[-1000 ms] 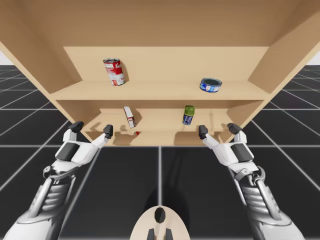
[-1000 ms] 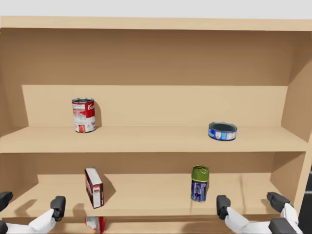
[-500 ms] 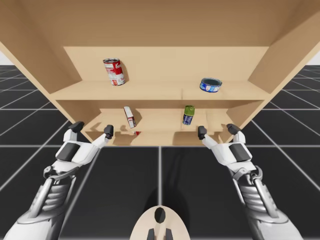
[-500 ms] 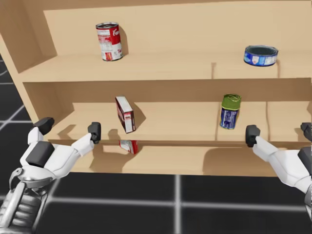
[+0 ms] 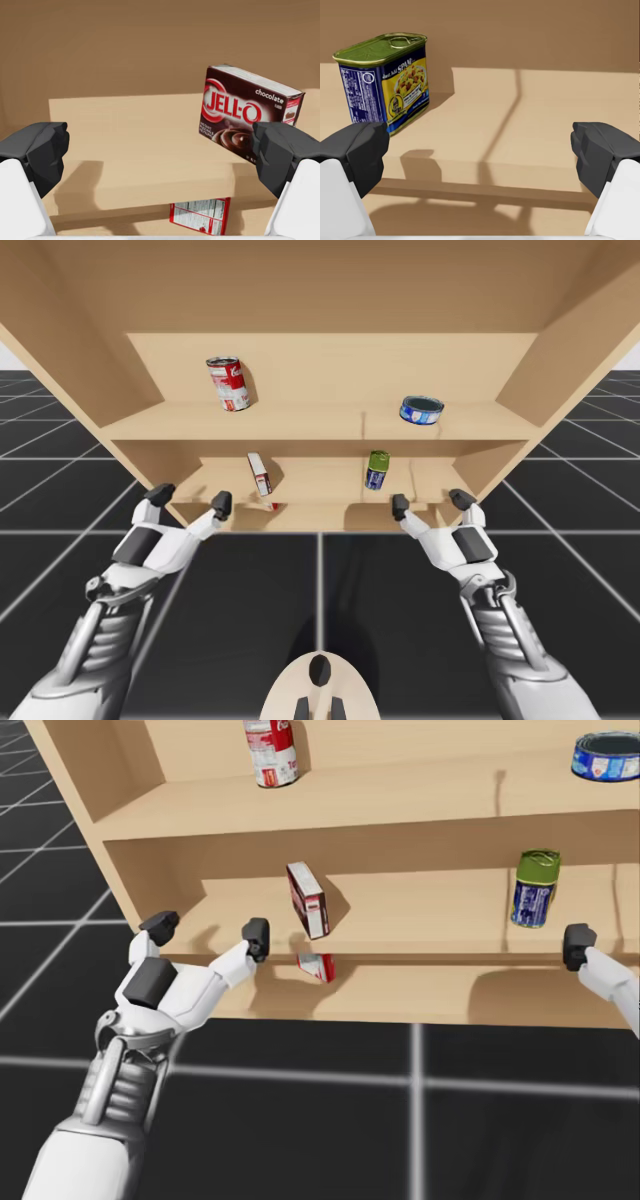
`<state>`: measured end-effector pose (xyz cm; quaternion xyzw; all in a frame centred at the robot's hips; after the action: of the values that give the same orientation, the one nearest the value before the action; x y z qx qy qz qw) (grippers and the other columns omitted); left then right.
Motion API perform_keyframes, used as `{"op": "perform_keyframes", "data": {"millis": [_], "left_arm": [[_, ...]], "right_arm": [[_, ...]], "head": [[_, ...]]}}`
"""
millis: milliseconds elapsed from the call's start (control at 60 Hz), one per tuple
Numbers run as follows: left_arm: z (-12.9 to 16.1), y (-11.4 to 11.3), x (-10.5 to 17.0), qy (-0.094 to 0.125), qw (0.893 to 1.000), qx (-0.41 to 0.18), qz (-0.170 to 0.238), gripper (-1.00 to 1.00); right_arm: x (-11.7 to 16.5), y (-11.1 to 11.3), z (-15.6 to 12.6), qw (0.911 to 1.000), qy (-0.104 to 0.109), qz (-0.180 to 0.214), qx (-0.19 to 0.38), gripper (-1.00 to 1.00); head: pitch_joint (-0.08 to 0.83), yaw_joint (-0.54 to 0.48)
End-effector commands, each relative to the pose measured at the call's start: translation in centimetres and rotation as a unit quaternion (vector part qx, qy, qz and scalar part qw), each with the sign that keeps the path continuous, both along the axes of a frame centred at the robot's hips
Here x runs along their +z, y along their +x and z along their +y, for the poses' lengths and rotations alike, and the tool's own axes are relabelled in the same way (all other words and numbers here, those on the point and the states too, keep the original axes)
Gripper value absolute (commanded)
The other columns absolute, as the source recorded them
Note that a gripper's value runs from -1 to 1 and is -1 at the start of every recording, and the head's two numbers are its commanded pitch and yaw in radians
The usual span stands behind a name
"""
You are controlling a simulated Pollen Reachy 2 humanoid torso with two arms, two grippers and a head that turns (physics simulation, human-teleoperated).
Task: Look through the shelves, find the gelatin box, and take it.
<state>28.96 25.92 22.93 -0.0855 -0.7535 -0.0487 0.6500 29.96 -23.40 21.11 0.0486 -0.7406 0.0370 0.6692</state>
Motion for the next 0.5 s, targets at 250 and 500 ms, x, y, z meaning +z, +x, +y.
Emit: {"op": "perform_keyframes", "data": {"millis": [250, 500], "left_arm": [[-3.3, -4.6, 1.1, -0.024, 0.998, -0.032, 0.055, -1.00], [-4.9, -5.6, -3.4, -0.058, 0.993, -0.036, 0.095, -1.00]], "right_arm": [[-0.3, 0.1, 0.1, 1.0000, -0.001, 0.001, -0.009, -1.00], [-0.3, 0.1, 0.0, 0.9999, -0.003, -0.003, -0.014, -1.00]], "head": [[0.565, 0.21], [0.570, 0.21]]}}
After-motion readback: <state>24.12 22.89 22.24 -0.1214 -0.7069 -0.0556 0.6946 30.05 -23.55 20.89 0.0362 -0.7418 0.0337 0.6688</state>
